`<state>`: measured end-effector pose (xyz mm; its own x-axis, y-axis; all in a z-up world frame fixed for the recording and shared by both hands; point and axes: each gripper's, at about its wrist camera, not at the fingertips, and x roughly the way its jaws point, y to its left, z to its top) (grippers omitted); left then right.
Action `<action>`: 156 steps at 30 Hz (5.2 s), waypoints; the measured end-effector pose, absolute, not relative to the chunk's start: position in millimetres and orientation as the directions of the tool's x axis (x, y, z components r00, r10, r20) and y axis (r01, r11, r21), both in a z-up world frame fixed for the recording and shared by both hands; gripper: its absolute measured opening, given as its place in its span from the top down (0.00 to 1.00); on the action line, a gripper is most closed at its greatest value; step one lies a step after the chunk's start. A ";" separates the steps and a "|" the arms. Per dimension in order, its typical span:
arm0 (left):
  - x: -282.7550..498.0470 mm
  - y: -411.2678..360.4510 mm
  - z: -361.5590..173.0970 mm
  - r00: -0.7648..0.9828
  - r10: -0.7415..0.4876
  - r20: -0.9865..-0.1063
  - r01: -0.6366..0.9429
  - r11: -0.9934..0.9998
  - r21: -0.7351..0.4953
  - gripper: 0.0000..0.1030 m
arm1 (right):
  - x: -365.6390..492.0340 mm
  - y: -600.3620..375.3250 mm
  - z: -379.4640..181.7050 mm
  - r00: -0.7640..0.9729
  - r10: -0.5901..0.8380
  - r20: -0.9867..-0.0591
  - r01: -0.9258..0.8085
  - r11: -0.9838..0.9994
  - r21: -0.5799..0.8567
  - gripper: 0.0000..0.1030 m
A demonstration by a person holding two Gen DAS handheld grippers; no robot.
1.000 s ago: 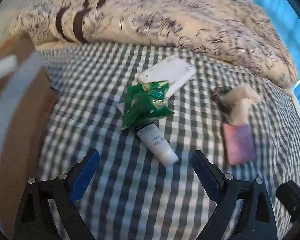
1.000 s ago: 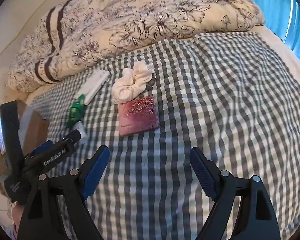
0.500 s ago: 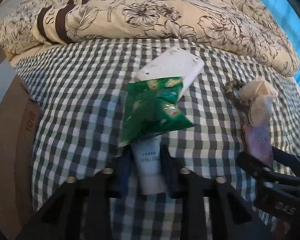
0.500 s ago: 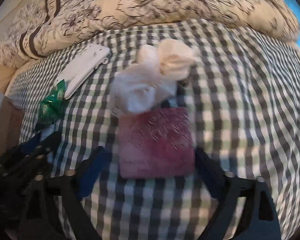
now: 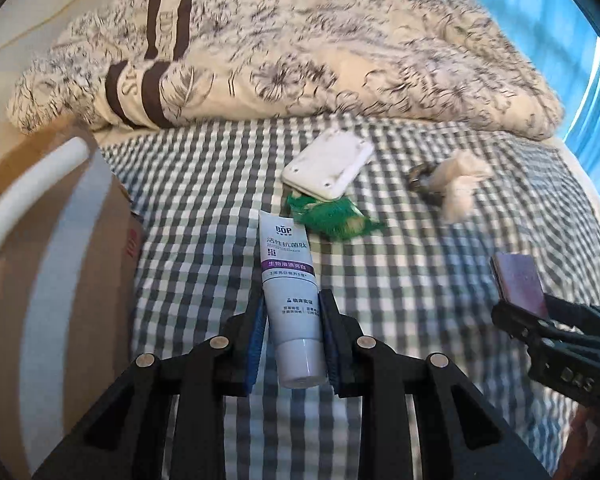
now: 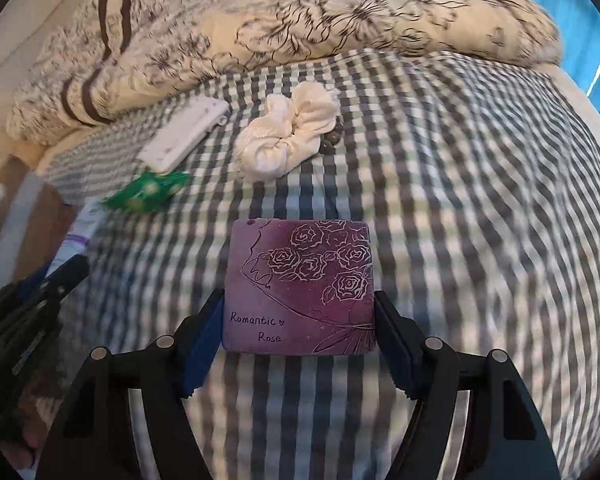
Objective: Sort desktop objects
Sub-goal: 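Grasp the pink Romantic Rose card with the right tool while the left tool grasps the white tube, then carry the card and white tube into the box and open both tools, then move both tools back toward the green packet and white tissue, then grasp the green packet with the left tool while the right tool grasps the white tissue, then carry the green packet and white tissue into the box and open both tools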
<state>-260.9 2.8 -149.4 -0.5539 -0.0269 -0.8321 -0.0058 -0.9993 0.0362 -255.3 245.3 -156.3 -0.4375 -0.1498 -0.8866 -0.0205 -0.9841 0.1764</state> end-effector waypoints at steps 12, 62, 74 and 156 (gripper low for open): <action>-183.3 -0.9 -64.1 -0.660 0.026 -0.751 -0.026 -1.000 -0.011 0.74 | -166.0 231.4 -73.7 -0.549 -0.184 -0.815 0.024 -0.978 0.205 0.31; -170.5 -225.9 -62.3 -0.668 -0.125 -0.733 0.186 -0.983 -0.003 0.26 | -236.7 -58.7 -28.6 -0.466 -0.445 -0.764 0.382 -0.881 0.280 0.21; -148.3 -125.0 -18.1 -0.729 -0.050 -0.682 0.066 -0.998 0.002 0.14 | -193.7 97.6 3.7 -0.589 -0.377 -0.715 0.197 -0.925 0.324 0.21; -109.3 -88.7 24.5 -0.749 -0.034 -0.661 0.080 -0.996 -0.040 0.66 | -120.3 137.9 16.4 -0.603 -0.347 -0.718 0.147 -0.933 0.328 0.92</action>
<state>-109.3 -88.7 24.5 -0.7495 -0.0339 -0.6611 0.0799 -0.9960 -0.0395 -120.3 137.9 16.4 -0.6034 -0.3471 -0.7179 0.1469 -0.9333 0.3277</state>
